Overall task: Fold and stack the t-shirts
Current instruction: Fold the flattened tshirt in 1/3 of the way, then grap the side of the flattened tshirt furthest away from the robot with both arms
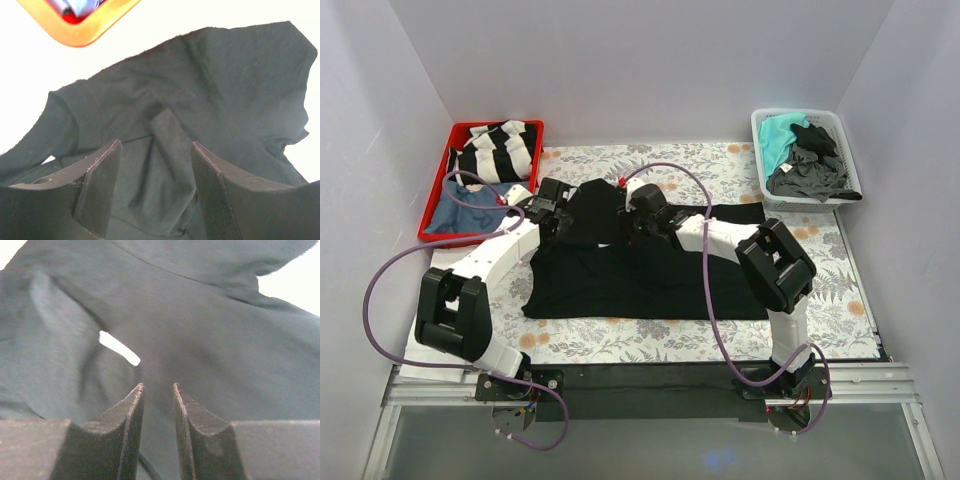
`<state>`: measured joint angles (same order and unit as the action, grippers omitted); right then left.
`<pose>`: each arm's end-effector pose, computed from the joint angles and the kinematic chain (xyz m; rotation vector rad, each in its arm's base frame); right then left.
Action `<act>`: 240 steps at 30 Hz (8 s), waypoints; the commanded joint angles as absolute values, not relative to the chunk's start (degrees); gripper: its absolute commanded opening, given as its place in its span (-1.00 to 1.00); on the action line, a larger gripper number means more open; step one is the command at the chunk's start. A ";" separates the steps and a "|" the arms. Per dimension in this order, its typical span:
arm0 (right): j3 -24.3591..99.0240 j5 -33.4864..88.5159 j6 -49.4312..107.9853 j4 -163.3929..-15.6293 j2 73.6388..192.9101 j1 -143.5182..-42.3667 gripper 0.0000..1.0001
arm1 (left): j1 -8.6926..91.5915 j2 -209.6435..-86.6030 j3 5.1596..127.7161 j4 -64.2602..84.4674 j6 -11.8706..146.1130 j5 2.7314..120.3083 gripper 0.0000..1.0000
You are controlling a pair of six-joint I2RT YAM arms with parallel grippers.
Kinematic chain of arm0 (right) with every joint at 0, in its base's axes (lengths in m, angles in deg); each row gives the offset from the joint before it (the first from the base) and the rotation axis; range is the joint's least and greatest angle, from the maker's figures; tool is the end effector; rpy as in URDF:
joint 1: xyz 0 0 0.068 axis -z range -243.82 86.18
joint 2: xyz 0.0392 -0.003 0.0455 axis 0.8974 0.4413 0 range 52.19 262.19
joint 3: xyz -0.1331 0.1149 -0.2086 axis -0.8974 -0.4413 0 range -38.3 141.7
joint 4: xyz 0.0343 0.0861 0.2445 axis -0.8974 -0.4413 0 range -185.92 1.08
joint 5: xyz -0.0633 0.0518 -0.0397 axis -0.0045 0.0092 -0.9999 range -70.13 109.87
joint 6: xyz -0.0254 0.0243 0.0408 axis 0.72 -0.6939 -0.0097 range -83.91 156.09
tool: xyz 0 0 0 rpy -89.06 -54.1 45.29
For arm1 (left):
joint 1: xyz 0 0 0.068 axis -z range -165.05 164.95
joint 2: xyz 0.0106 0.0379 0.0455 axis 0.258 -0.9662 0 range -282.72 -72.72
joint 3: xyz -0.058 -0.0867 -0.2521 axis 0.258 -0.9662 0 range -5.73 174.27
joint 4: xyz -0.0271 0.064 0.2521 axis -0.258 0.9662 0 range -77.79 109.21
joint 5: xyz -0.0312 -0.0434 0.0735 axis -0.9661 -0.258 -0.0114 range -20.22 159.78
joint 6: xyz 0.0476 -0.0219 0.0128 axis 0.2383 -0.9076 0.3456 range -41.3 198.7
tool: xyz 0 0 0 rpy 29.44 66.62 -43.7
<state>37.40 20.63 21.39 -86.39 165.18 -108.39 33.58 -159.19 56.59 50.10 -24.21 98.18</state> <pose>0.3163 0.3122 0.1934 -0.5852 2.1637 0.5931 0.2909 -0.0801 0.2384 -1.7726 1.7273 -0.2313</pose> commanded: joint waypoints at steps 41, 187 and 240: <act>44.85 9.68 24.05 -91.38 171.12 -114.97 -0.97 | 28.75 -153.05 47.09 48.07 -21.67 85.69 0.09; 34.64 -6.93 18.86 -101.75 157.74 -84.05 -0.19 | 29.01 -190.40 95.17 32.33 11.20 95.01 -1.00; 63.39 2.28 23.26 -115.02 184.91 -73.22 0.15 | 25.50 -190.05 93.14 36.55 6.02 103.62 -1.00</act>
<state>62.84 -1.97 23.05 -110.94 182.23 -73.66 26.22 -193.16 92.18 36.20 6.47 100.94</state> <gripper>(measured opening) 0.584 0.018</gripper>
